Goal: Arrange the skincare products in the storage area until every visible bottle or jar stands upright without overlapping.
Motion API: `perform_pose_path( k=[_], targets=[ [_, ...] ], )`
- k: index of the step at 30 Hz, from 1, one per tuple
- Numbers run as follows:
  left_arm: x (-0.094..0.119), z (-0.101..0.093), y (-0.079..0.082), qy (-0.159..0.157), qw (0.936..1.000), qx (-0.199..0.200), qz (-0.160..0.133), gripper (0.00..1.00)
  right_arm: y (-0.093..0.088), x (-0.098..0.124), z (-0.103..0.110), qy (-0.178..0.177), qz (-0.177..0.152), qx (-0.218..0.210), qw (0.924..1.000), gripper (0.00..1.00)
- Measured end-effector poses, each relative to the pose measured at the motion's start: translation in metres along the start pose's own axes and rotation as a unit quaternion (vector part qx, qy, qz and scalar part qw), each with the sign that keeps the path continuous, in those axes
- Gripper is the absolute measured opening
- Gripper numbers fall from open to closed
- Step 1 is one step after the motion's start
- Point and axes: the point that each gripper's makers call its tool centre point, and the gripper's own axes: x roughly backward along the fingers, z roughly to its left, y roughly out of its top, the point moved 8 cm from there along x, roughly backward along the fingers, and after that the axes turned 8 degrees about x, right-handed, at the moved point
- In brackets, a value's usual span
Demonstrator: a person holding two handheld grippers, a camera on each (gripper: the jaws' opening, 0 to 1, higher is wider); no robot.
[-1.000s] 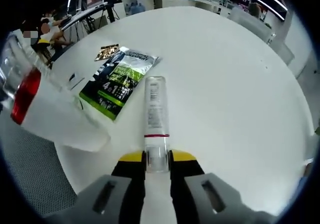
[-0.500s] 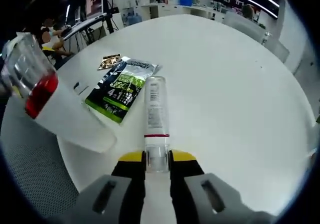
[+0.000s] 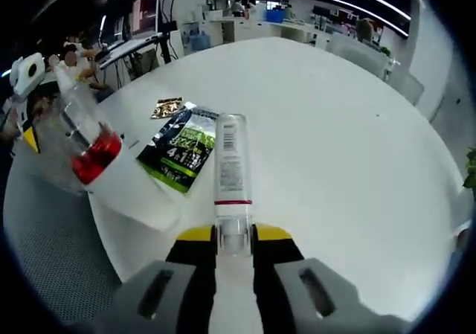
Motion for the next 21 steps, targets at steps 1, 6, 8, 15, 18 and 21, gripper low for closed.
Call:
perform_pose_path(
  k=[1, 6, 8, 15, 18, 21],
  targets=[
    [0.000, 0.000, 0.001, -0.001, 1.0000, -0.001, 0.001, 0.97, 0.002, 0.003, 0.000, -0.007, -0.001, 0.005, 1.0000, 0.16],
    [-0.001, -0.001, 0.003, -0.002, 1.0000, -0.005, -0.001, 0.97, 0.009, 0.014, 0.000, -0.017, -0.016, 0.015, 0.9996, 0.16],
    [-0.001, -0.002, 0.003, -0.002, 1.0000, -0.007, 0.000, 0.97, 0.012, 0.018, 0.001, -0.020, -0.017, 0.019, 0.9995, 0.16],
    [-0.002, -0.003, 0.007, -0.004, 1.0000, -0.009, -0.002, 0.97, 0.021, 0.035, 0.003, -0.043, -0.028, 0.050, 0.9974, 0.16],
    [-0.002, -0.002, 0.007, -0.003, 0.9999, -0.011, 0.002, 0.97, 0.030, 0.046, 0.006, -0.056, -0.036, 0.074, 0.9950, 0.16],
    [-0.004, -0.003, 0.009, -0.002, 0.9999, -0.014, 0.008, 0.97, 0.034, 0.051, 0.003, -0.069, -0.043, 0.085, 0.9930, 0.16]
  ],
)
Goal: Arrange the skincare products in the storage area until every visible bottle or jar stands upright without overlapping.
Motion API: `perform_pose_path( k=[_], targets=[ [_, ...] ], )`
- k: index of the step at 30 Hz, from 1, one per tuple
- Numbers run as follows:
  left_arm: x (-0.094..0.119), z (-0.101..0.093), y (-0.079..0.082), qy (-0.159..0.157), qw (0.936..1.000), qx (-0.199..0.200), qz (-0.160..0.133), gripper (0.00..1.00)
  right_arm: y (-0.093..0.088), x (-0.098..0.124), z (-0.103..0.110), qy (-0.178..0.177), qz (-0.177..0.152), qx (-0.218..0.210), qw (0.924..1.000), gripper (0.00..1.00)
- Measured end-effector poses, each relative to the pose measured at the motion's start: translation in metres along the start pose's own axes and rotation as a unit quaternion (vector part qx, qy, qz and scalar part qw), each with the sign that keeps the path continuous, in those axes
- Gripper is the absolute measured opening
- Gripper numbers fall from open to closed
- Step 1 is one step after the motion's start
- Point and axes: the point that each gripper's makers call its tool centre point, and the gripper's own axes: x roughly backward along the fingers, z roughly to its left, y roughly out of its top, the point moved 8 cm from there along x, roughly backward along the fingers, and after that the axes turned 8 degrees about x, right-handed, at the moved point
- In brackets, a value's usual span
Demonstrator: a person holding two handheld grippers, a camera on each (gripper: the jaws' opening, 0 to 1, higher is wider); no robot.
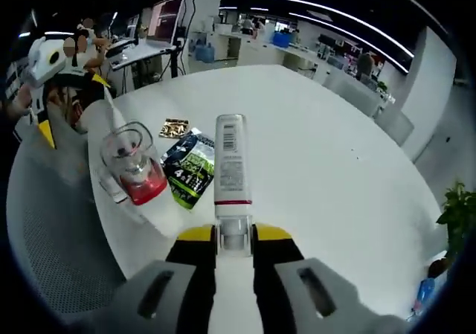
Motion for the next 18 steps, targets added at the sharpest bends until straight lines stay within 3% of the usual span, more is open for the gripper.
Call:
perform_pose_path(
  k=[8, 18],
  targets=[
    [-0.003, -0.003, 0.014, 0.001, 1.0000, -0.004, -0.004, 0.96, 0.018, 0.015, -0.007, -0.005, -0.029, 0.016, 0.9994, 0.17],
    [-0.002, 0.002, 0.032, 0.010, 0.9997, -0.017, -0.010, 0.96, 0.050, 0.035, -0.003, -0.004, -0.052, 0.072, 0.9960, 0.17]
  ],
)
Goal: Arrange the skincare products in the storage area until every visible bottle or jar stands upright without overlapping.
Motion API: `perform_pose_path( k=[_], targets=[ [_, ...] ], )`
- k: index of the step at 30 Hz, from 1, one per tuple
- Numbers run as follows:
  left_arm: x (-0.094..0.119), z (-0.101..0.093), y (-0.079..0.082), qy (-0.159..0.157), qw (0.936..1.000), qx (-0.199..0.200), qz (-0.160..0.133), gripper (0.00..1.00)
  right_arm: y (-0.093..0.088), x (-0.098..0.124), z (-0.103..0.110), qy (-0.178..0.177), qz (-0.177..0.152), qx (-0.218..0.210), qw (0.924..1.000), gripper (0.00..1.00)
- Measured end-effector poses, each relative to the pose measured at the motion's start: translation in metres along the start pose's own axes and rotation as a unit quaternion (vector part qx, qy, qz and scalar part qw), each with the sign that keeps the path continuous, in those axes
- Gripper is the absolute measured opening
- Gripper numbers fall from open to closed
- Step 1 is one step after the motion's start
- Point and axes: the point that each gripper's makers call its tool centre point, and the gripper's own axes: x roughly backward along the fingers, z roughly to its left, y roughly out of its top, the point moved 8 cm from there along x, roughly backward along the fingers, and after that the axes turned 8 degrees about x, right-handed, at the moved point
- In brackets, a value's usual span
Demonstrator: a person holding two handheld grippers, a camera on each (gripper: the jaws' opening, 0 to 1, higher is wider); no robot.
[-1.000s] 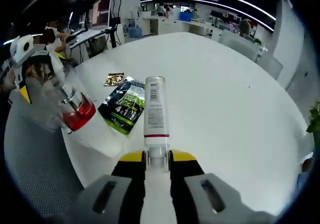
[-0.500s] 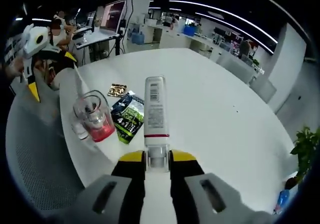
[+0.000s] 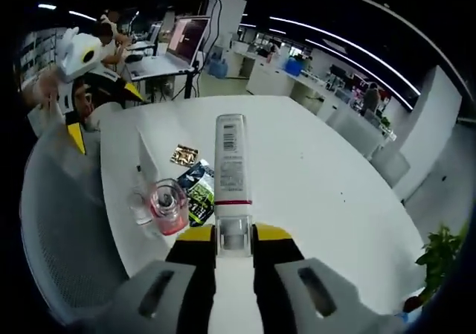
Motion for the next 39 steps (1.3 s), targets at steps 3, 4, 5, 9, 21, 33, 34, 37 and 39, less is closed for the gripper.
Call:
perform_pose_path(
  k=[3, 4, 5, 9, 21, 33, 34, 37, 39],
  targets=[
    [0.000, -0.001, 0.003, 0.001, 1.0000, -0.005, -0.002, 0.96, 0.012, 0.005, 0.000, 0.000, -0.011, 0.016, 0.9998, 0.17],
    [0.000, -0.001, 0.004, 0.001, 1.0000, -0.007, -0.004, 0.96, 0.017, 0.006, 0.000, 0.002, -0.014, 0.022, 0.9997, 0.17],
    [0.000, -0.001, 0.004, 0.001, 1.0000, -0.008, -0.006, 0.95, 0.020, 0.007, 0.000, 0.003, -0.016, 0.026, 0.9995, 0.17],
    [-0.001, -0.004, 0.005, -0.001, 0.9998, -0.014, -0.011, 0.95, 0.029, 0.007, 0.002, 0.008, -0.020, 0.039, 0.9990, 0.17],
    [0.013, -0.002, 0.013, 0.011, 0.9987, -0.030, -0.041, 0.93, 0.062, 0.010, 0.014, 0.025, -0.033, 0.089, 0.9952, 0.17],
    [0.024, 0.000, 0.032, 0.036, 0.9928, -0.069, -0.091, 0.86, 0.083, 0.006, 0.037, 0.057, -0.043, 0.120, 0.9903, 0.17],
    [0.025, 0.001, 0.033, 0.039, 0.9921, -0.069, -0.097, 0.83, 0.085, 0.005, 0.041, 0.062, -0.044, 0.124, 0.9893, 0.17],
    [0.027, 0.003, 0.034, 0.038, 0.9918, -0.065, -0.104, 0.78, 0.088, 0.000, 0.050, 0.077, -0.047, 0.130, 0.9874, 0.17],
    [0.029, 0.003, 0.036, 0.039, 0.9907, -0.075, -0.107, 0.77, 0.091, -0.003, 0.055, 0.082, -0.046, 0.137, 0.9862, 0.17]
  ],
)
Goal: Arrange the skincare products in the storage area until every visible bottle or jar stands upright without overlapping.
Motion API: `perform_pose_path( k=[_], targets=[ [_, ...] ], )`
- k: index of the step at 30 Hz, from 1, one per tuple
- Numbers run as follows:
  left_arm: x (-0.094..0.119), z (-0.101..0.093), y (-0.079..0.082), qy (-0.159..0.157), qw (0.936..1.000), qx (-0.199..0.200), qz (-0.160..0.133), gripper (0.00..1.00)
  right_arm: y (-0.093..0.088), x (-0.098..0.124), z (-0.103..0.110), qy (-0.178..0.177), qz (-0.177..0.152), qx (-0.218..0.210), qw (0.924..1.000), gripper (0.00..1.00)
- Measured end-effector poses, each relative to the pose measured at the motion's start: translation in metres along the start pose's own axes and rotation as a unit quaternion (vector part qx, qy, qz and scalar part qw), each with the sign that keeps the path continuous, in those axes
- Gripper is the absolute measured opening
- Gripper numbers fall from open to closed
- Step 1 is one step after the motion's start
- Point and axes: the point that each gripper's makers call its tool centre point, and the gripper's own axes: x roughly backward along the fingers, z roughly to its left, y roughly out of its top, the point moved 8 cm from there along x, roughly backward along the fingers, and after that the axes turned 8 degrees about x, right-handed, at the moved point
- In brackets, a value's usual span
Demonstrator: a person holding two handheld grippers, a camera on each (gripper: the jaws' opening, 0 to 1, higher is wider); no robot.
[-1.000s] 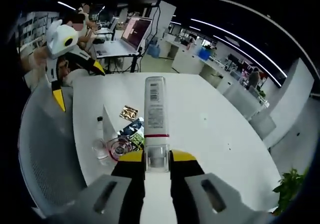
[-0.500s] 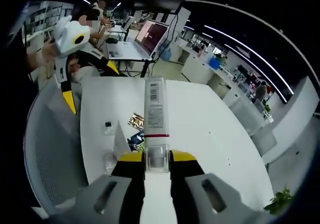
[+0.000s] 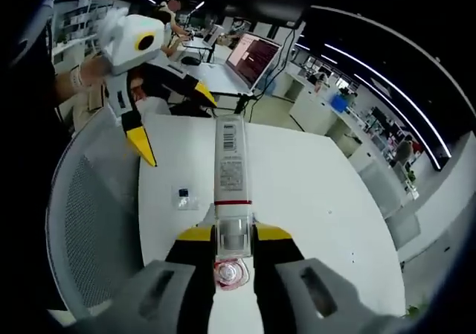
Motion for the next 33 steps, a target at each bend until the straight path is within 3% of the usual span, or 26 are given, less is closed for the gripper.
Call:
perform_pose_path(
  k=[7, 12, 16, 18, 20, 27, 33],
  targets=[
    [0.008, -0.002, 0.008, -0.007, 0.9989, -0.045, -0.008, 0.67, 0.016, -0.006, 0.013, 0.035, -0.006, 0.025, 0.9990, 0.17],
    [0.011, 0.002, 0.009, -0.011, 0.9920, -0.120, 0.037, 0.60, 0.020, -0.012, 0.020, 0.047, -0.006, 0.034, 0.9983, 0.17],
    [0.011, -0.004, 0.009, -0.032, 0.9904, -0.124, 0.052, 0.37, 0.021, -0.017, 0.025, 0.059, -0.003, 0.038, 0.9976, 0.17],
    [0.011, -0.009, 0.007, -0.053, 0.9865, -0.140, 0.066, 0.37, 0.021, -0.019, 0.029, 0.064, -0.001, 0.041, 0.9971, 0.17],
    [0.009, -0.011, 0.006, -0.047, 0.9851, -0.149, 0.070, 0.39, 0.021, -0.022, 0.032, 0.068, 0.000, 0.041, 0.9968, 0.17],
    [0.008, -0.018, 0.005, -0.078, 0.9734, -0.189, 0.102, 0.33, 0.016, -0.029, 0.044, 0.090, 0.010, 0.045, 0.9949, 0.17],
    [0.002, -0.028, 0.007, -0.127, 0.9547, -0.233, 0.135, 0.31, 0.016, -0.035, 0.052, 0.107, 0.018, 0.056, 0.9925, 0.17]
  ],
)
